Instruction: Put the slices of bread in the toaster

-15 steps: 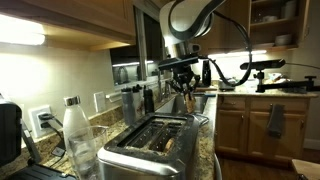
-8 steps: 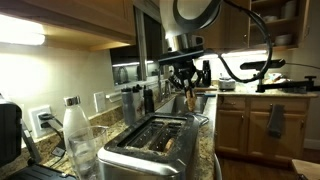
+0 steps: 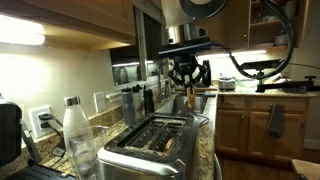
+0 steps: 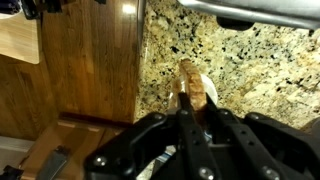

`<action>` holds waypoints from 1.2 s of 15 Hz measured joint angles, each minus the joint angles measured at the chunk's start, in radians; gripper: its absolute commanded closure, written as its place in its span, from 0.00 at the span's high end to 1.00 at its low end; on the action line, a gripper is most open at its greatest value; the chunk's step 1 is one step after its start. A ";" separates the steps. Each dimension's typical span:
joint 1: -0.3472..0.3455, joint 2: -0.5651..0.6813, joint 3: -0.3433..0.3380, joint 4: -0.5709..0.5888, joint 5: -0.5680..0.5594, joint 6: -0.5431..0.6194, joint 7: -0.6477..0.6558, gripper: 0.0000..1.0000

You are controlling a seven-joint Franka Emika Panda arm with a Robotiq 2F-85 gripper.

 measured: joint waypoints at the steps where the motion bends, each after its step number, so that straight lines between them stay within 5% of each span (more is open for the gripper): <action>1: 0.000 -0.008 0.005 -0.005 0.000 0.002 -0.001 0.10; 18: 0.018 -0.110 0.065 -0.057 0.015 0.073 -0.016 0.10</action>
